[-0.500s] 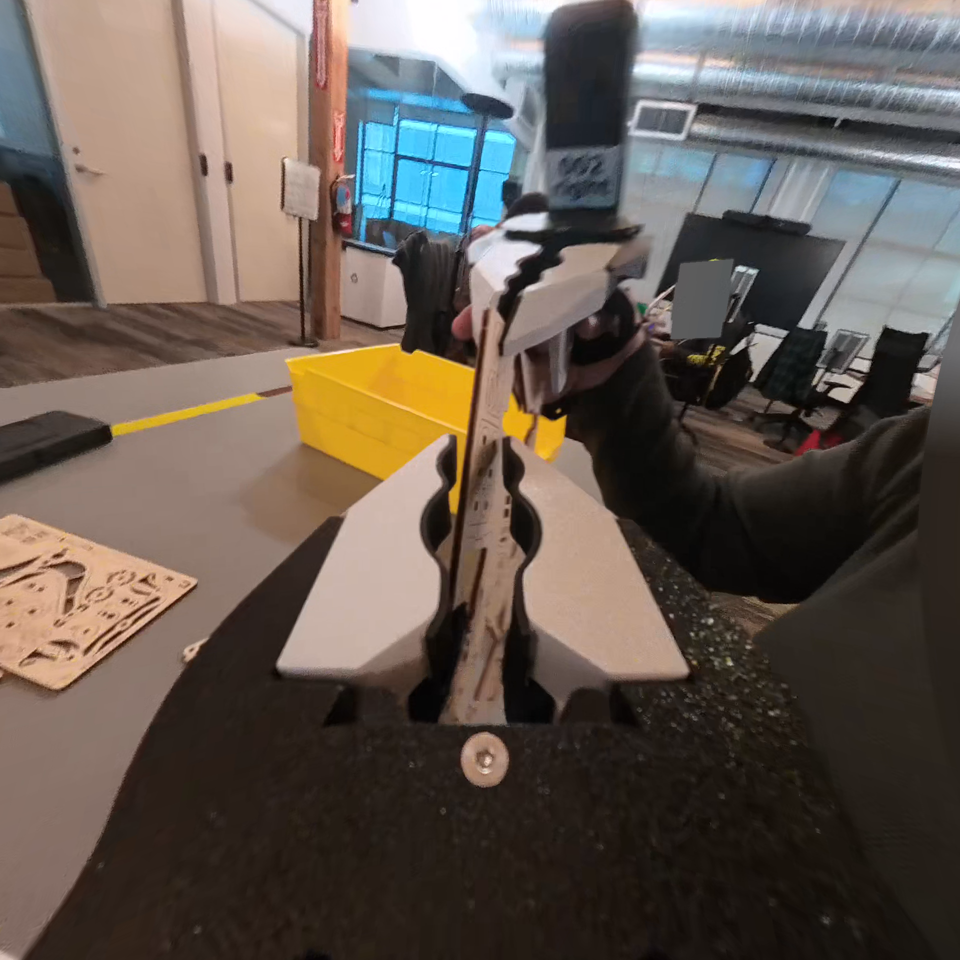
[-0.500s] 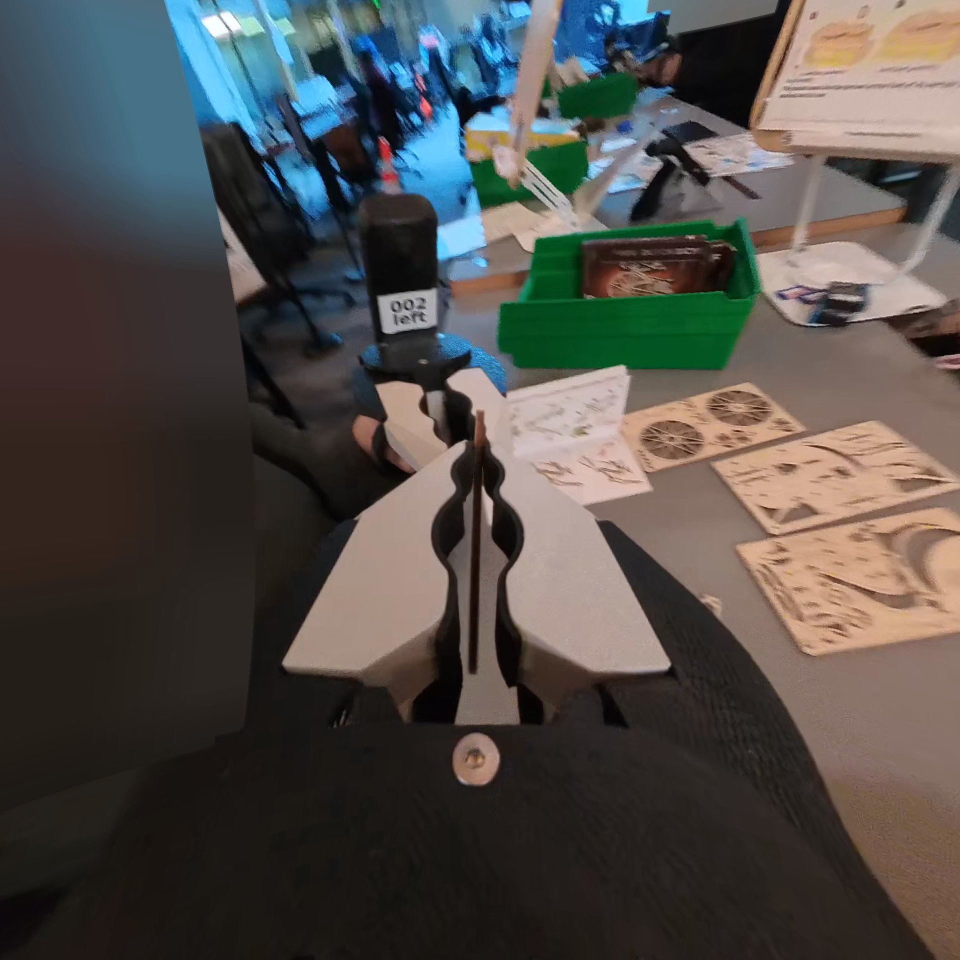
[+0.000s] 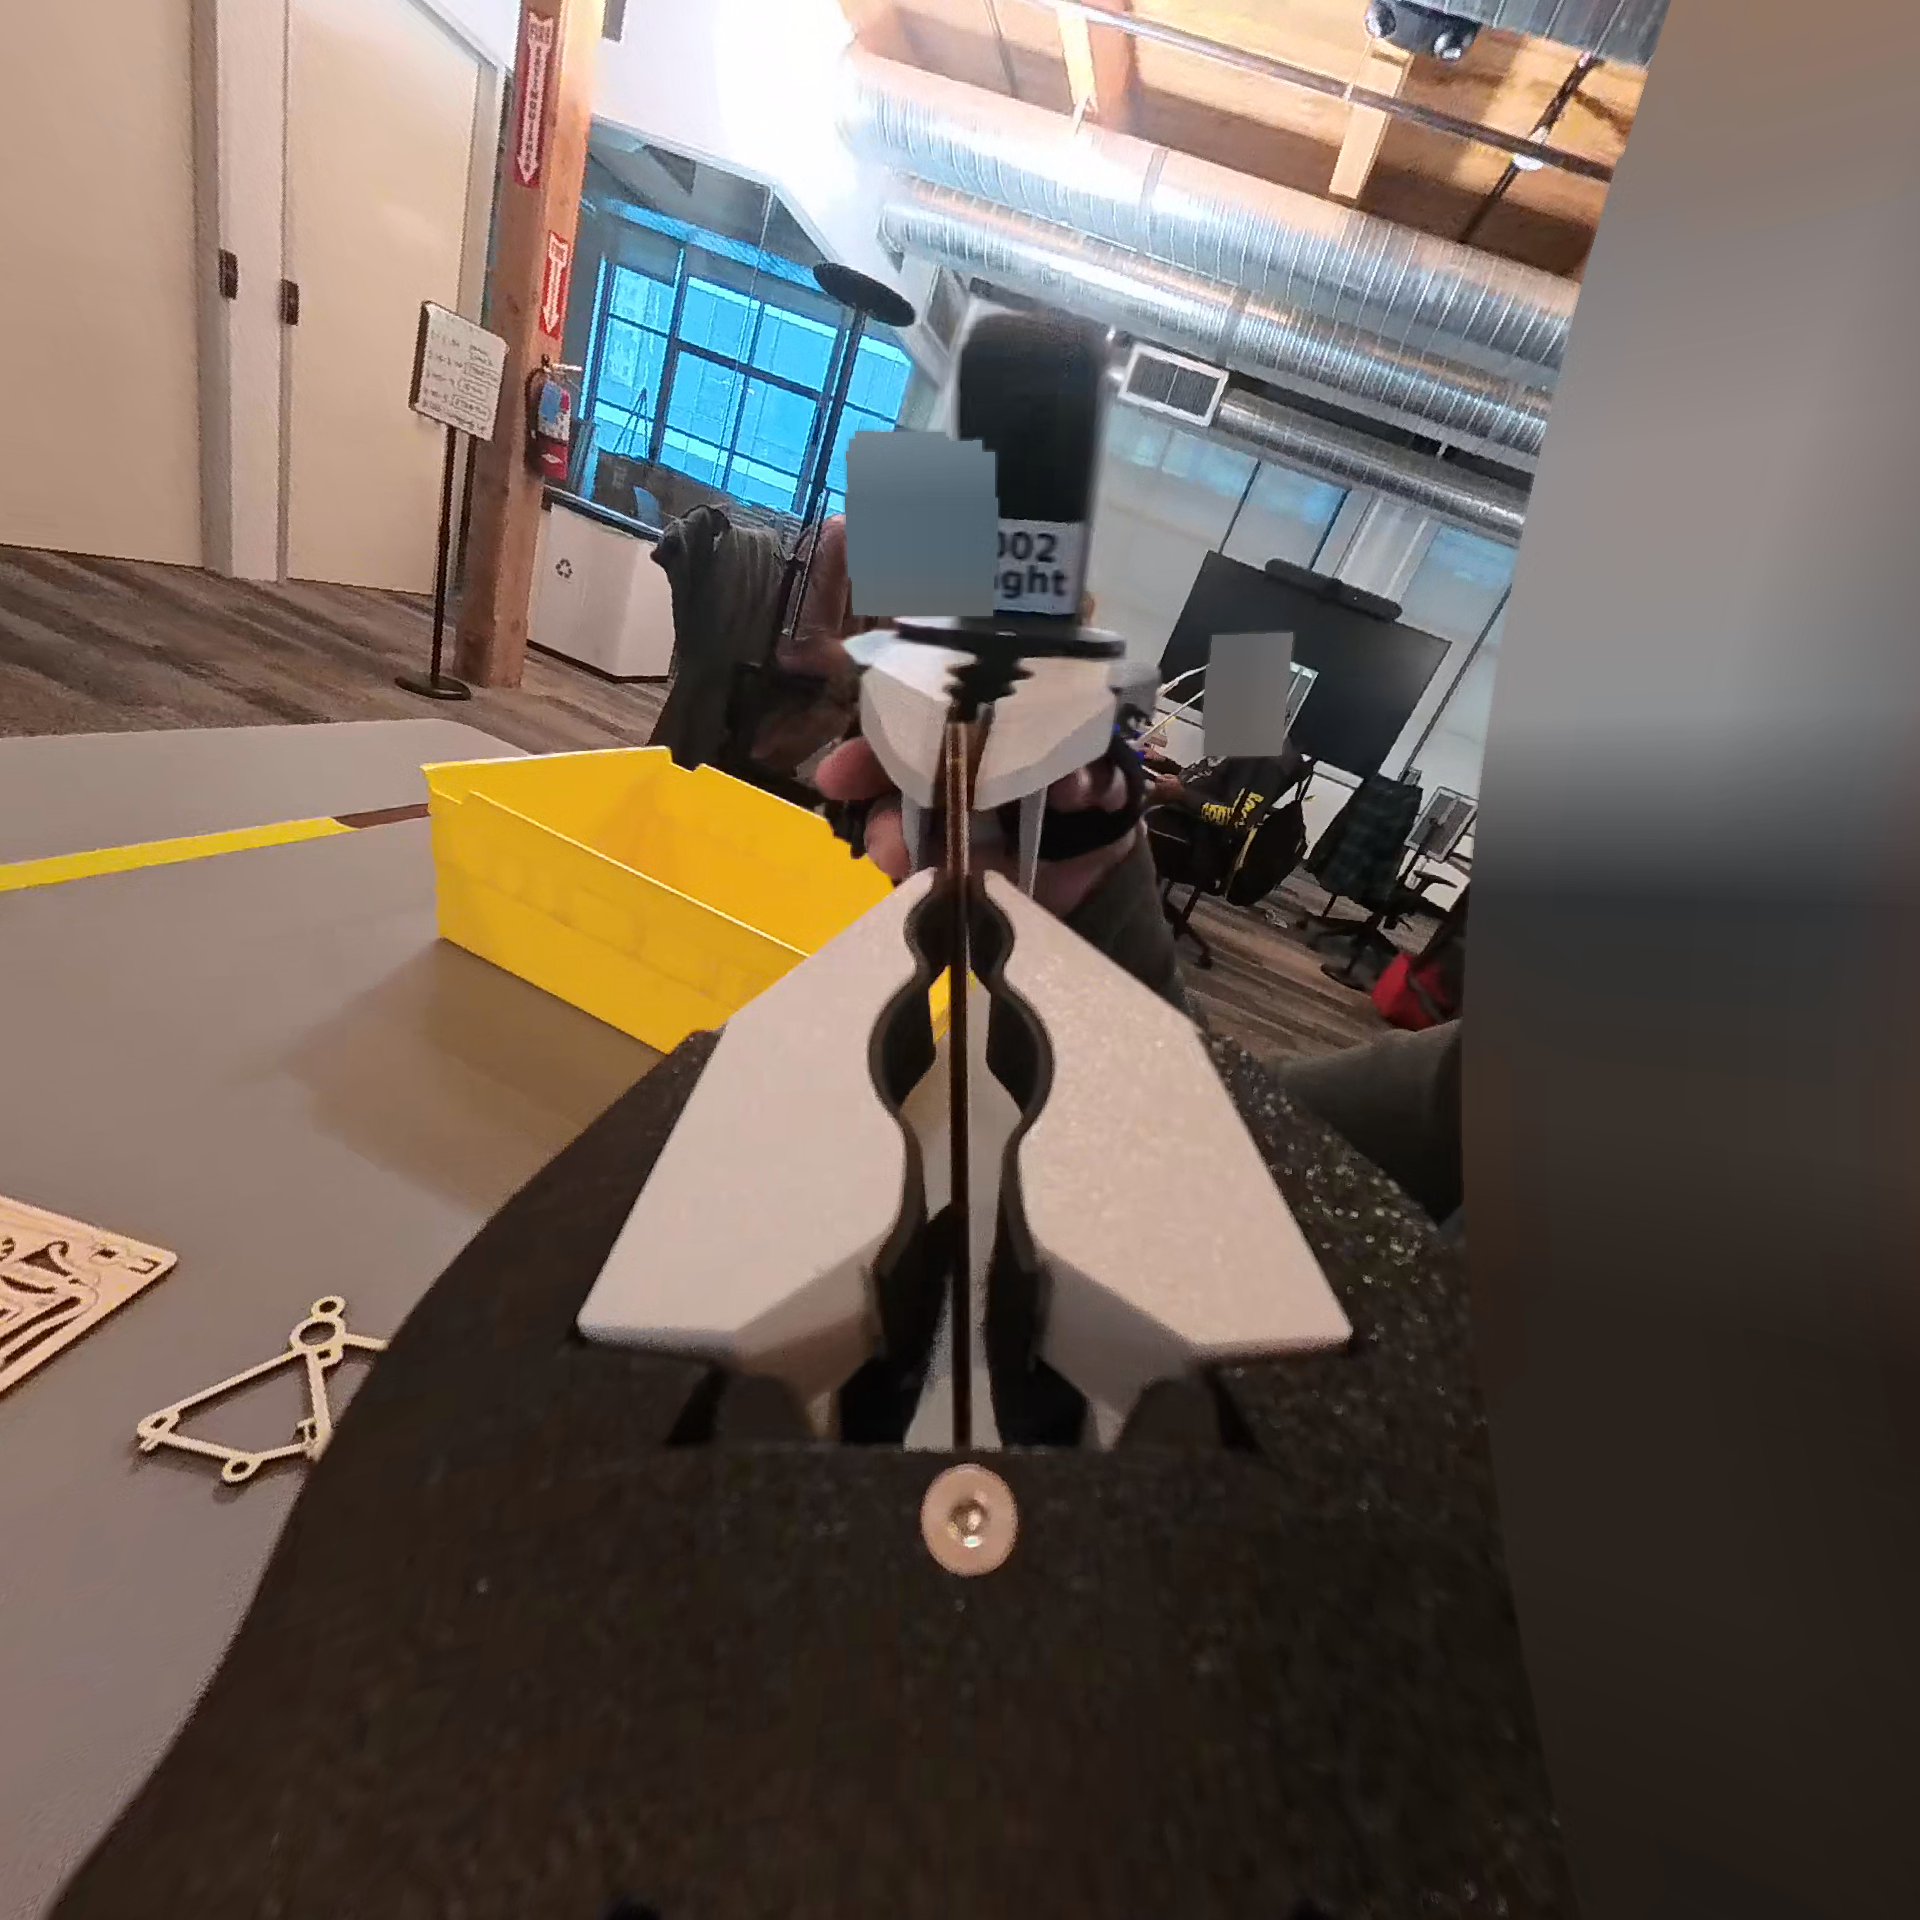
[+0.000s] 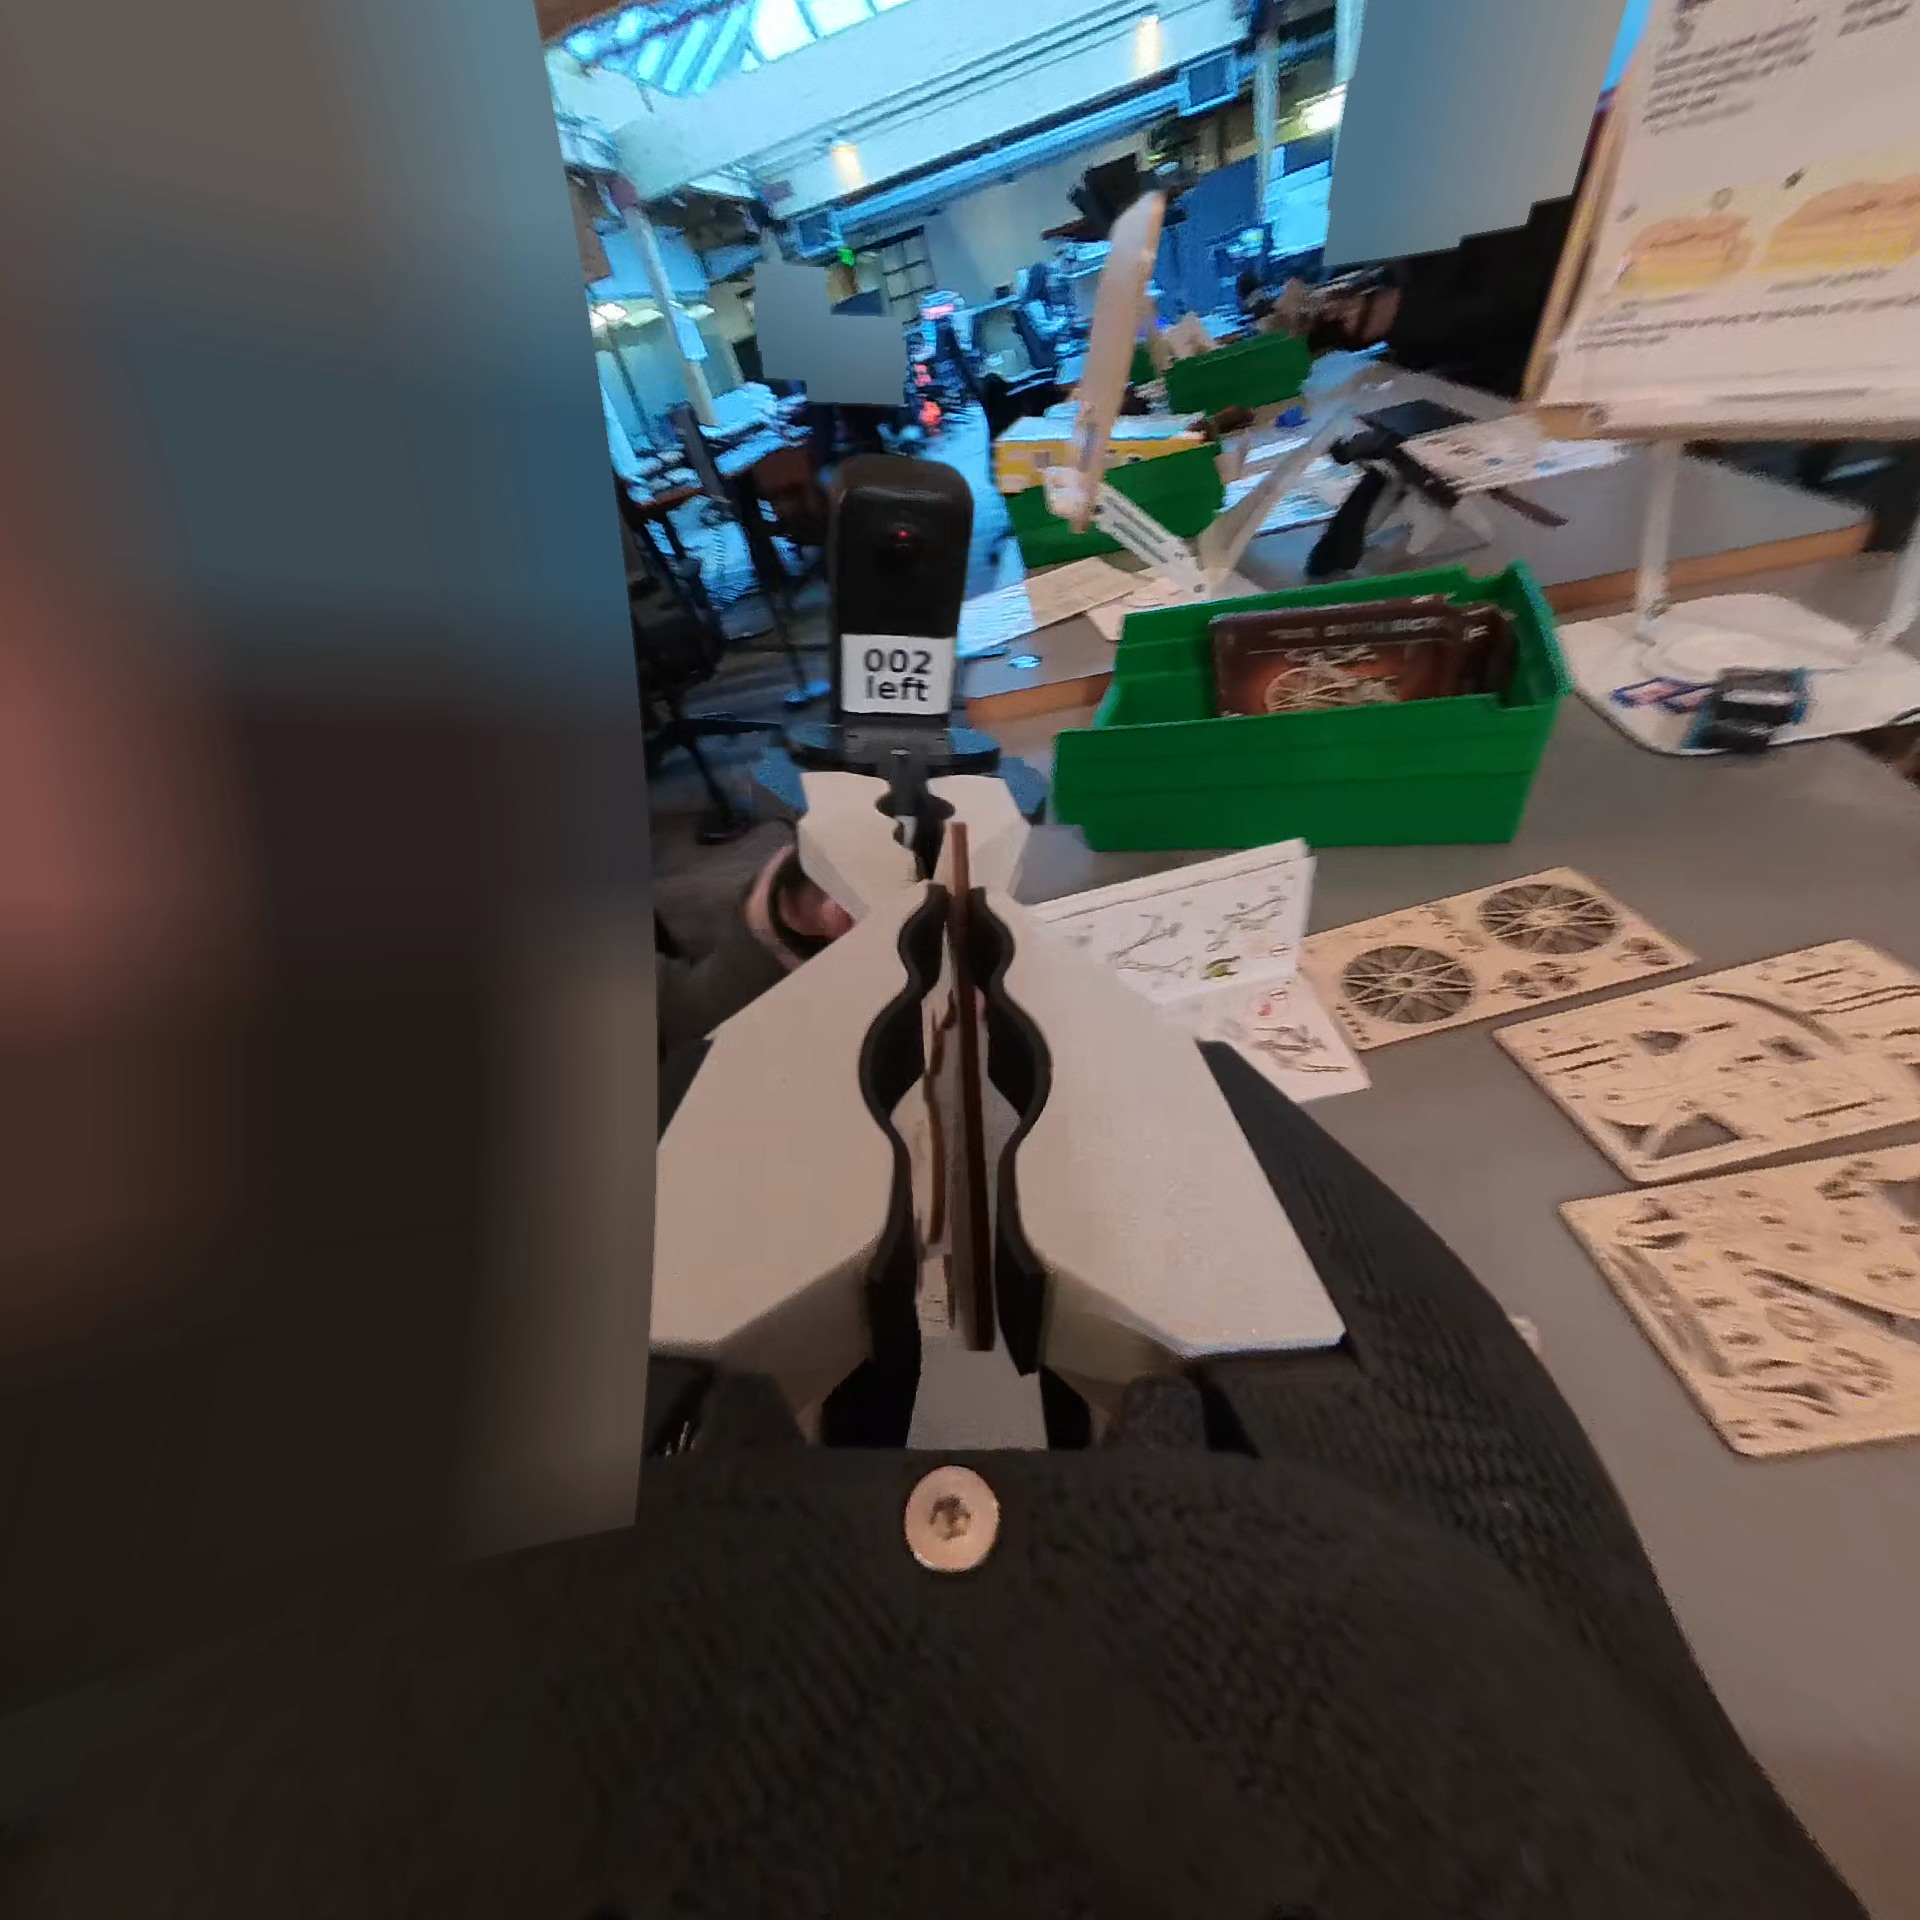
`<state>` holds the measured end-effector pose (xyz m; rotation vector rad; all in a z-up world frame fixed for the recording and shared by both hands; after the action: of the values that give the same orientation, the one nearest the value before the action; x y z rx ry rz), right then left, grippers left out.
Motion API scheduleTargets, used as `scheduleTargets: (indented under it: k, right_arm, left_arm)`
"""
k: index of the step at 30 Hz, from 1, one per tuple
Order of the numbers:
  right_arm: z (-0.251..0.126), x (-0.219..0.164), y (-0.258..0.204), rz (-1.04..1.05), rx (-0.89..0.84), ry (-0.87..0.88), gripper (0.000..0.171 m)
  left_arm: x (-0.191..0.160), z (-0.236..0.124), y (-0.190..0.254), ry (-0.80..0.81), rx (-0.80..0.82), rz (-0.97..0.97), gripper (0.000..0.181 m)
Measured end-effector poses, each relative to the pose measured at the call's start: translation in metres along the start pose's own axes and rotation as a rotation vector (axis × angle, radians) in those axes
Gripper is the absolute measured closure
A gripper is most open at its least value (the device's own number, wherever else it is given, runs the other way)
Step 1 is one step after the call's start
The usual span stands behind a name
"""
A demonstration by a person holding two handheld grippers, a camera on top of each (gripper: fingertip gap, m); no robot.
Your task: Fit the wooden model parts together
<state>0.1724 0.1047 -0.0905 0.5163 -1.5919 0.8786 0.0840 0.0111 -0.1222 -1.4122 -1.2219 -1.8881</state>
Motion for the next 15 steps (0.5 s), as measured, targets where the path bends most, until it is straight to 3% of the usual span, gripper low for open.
scheduleTargets:
  k: [1,5,15]
  right_arm:
    - [0.001,0.001,-0.002,-0.041,-0.045,-0.019,0.168]
    - [0.007,0.004,-0.01,-0.165,-0.172,-0.074,0.164]
    - [0.01,0.008,-0.017,-0.225,-0.213,-0.071,0.162]
  left_arm:
    - [0.0,-0.001,0.0,0.004,0.006,-0.002,0.181]
    - [0.001,-0.003,0.004,0.039,0.057,0.067,0.181]
    - [0.003,-0.007,0.019,0.129,0.225,0.381,0.178]
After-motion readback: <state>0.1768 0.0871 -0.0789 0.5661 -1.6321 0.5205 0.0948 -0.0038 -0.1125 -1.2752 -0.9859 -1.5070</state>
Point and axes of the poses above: each gripper's, where its closed fingertips meet, z out along the fingers, x out of its top, y = z × x across the jaws, the point moved 7 cm from there along -z, back along the fingers, and after that the axes turned 14 degrees about x, right-handed, at the moved point
